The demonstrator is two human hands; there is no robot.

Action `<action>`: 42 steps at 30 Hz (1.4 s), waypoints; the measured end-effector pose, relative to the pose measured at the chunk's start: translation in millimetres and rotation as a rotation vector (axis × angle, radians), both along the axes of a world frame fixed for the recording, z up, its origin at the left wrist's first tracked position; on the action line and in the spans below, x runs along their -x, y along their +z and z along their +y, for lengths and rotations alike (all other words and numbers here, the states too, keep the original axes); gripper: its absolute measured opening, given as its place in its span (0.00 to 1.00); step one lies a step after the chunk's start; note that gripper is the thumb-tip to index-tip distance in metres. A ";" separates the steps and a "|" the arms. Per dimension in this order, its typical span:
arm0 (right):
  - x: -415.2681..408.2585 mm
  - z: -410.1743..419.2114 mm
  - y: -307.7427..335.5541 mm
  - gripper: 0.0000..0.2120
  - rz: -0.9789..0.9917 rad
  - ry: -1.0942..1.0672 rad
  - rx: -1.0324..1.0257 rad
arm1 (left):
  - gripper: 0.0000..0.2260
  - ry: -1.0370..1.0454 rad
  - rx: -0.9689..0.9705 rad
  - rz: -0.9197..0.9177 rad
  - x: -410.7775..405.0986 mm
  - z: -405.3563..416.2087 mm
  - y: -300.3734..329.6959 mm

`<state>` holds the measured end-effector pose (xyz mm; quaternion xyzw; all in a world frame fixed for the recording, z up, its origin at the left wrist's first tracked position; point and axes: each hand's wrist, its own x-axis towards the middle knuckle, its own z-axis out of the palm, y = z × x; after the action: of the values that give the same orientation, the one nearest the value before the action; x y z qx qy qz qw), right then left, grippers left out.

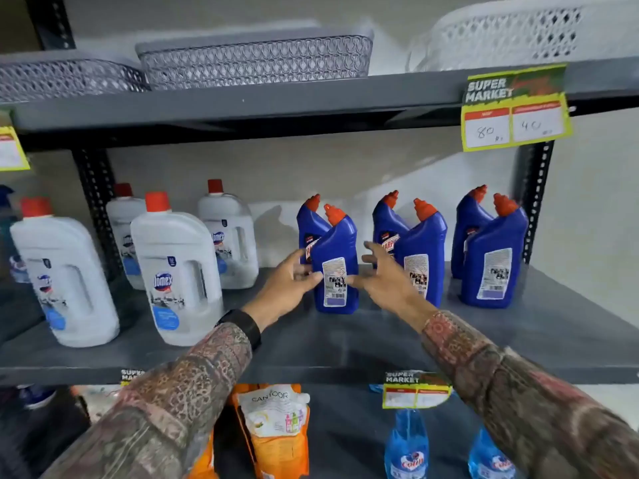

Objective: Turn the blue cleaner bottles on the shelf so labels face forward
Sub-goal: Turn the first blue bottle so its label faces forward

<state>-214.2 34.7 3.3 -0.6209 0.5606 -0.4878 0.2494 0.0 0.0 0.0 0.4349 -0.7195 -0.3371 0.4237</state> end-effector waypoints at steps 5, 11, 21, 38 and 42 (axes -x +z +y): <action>-8.6 -16.4 -19.4 0.27 -0.084 0.061 -0.013 | 0.21 0.010 -0.020 0.112 9.8 -15.8 -20.0; -9.4 -24.5 -31.1 0.28 -0.058 0.080 -0.046 | 0.21 0.011 -0.079 0.236 19.1 -21.5 -30.9; -19.2 -12.4 -10.2 0.24 0.060 -0.172 0.202 | 0.21 0.128 0.146 0.317 26.4 -7.6 0.5; -17.0 -2.2 -1.6 0.49 -0.094 0.297 0.079 | 0.17 -0.232 -0.062 0.436 20.8 7.9 18.4; -25.7 -2.2 -4.9 0.50 -0.028 0.108 0.173 | 0.14 -0.050 0.124 0.328 21.7 13.9 17.2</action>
<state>-188.4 32.5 -1.5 -0.6626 0.4786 -0.5289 0.2283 -21.7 13.9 17.2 0.3291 -0.6706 -0.3690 0.5530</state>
